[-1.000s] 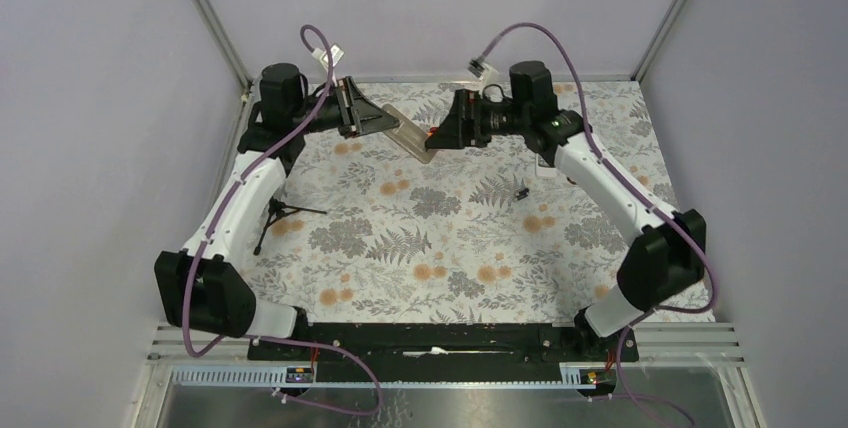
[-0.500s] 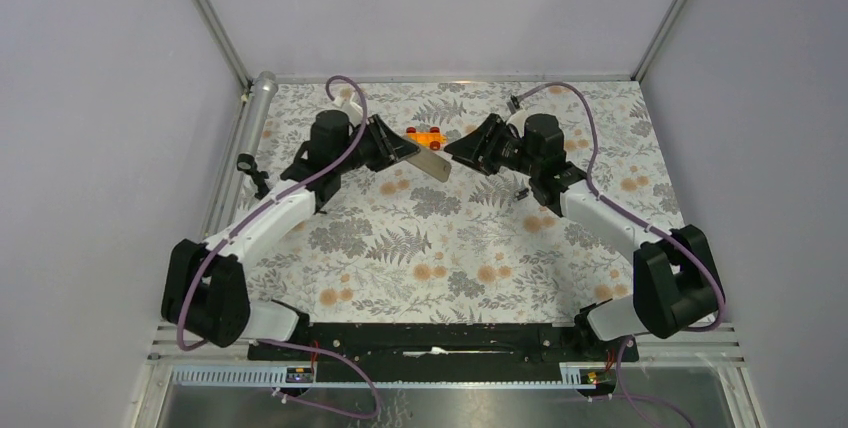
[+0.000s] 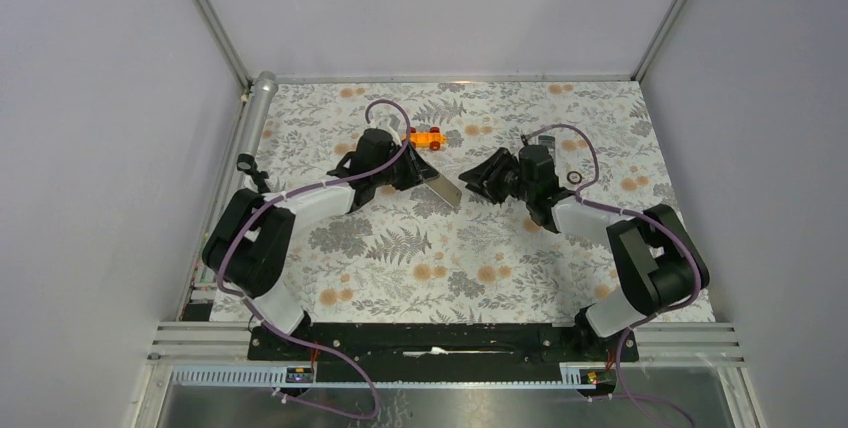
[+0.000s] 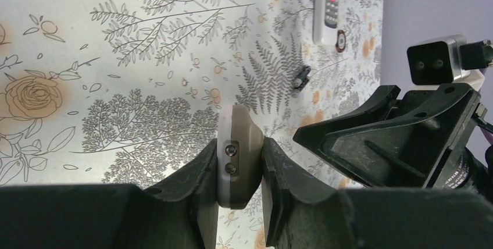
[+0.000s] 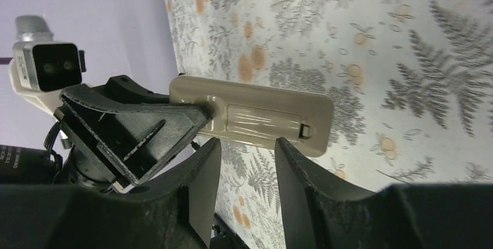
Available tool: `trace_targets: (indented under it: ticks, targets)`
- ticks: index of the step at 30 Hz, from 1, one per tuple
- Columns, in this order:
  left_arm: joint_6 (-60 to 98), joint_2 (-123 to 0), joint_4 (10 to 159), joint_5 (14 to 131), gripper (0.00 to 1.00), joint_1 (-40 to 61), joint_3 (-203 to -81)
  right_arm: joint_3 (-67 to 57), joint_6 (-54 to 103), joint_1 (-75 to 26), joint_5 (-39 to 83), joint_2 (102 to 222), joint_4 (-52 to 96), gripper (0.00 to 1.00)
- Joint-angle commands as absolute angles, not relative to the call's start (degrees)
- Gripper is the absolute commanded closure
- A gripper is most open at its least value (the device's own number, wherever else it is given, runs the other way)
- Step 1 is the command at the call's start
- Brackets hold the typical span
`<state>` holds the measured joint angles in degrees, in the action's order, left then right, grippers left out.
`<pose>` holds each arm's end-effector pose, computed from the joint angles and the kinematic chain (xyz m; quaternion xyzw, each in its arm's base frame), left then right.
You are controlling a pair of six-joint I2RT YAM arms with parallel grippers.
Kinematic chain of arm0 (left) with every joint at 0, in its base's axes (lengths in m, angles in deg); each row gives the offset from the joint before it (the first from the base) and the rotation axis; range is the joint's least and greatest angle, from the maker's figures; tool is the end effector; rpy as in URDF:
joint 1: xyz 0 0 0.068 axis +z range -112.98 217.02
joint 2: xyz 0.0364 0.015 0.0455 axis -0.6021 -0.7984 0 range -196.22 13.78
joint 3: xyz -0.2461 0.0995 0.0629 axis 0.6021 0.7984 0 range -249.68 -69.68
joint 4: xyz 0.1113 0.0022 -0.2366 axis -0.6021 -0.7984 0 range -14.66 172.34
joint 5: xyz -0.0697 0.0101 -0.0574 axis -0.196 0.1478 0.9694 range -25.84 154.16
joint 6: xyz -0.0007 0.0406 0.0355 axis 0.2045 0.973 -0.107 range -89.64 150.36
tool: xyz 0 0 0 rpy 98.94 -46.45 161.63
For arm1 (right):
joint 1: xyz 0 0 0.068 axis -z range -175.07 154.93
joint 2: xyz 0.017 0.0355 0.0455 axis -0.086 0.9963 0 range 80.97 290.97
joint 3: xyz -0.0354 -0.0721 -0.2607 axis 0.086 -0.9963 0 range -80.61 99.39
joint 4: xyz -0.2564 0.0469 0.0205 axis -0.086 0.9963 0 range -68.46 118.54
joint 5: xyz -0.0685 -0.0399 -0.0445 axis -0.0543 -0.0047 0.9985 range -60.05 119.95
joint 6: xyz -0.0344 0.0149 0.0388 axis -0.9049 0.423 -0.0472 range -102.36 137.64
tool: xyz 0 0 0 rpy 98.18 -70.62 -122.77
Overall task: Load the batteries into the remote control
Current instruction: Remove the battery cover from the remote control.
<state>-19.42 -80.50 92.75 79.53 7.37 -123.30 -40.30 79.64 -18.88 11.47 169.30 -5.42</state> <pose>0.3066 -0.1854 0.2081 -0.0846 0.8577 -0.4047 0.3057 0.2894 0.1401 0.1966 0.1803 0.7987 0.4773 0.3190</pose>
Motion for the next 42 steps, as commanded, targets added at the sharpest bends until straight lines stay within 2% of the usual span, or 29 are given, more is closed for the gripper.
trace_targets:
  ticks: [1,9,18,33,42]
  targets:
    - [-20.14,-82.00,98.35,77.97,1.00,7.07,-125.07,-42.80,83.05,-17.02,12.43,171.28,-12.60,0.54]
    - [-20.40,-84.02,98.99,78.68,1.00,7.14,-124.61,-42.76,85.18,-16.95,5.38,179.93,-20.61,0.60]
    - [-20.10,-85.08,97.89,78.86,1.00,7.06,-124.37,-42.33,85.39,-16.95,5.47,183.15,-22.16,0.62]
    - [-18.85,-85.43,97.55,78.26,1.00,7.14,-122.23,-43.54,86.25,-17.04,4.16,186.57,-25.08,0.59]
    - [-19.48,-85.45,97.87,78.79,1.00,7.14,-121.98,-43.20,85.31,-17.04,4.18,187.61,-24.55,0.52]
